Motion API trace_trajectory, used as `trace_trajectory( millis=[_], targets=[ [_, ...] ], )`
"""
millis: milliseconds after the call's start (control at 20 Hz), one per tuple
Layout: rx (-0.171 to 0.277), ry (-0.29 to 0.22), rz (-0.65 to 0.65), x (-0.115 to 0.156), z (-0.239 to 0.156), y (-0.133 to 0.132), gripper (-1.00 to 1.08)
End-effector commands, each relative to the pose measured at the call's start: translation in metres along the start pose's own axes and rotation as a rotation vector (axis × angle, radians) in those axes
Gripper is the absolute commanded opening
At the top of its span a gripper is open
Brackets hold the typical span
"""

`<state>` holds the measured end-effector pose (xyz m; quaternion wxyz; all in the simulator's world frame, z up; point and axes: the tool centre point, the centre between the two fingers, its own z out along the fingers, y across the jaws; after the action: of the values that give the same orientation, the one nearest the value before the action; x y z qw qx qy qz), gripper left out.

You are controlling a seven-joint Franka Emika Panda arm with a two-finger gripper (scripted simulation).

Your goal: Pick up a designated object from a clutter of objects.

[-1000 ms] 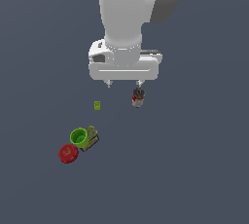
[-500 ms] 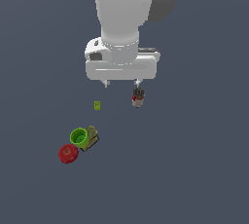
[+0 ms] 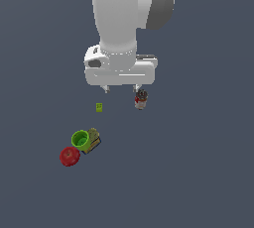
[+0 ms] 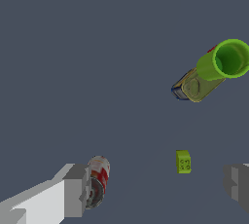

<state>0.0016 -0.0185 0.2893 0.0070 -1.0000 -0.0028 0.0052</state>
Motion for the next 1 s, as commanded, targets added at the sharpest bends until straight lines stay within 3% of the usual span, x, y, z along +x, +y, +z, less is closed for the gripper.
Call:
trace_trajectory(
  millis=[0,450,950],
  targets=[
    [0.002,0.000,-0.003,-0.001,0.011,0.007,1.00],
    [0.010,0.005,-0.024,-0.018,0.076,0.047,1.00],
    [0.007,0.011,-0.048,-0.065,0.161,0.102,1.00]
  ],
)
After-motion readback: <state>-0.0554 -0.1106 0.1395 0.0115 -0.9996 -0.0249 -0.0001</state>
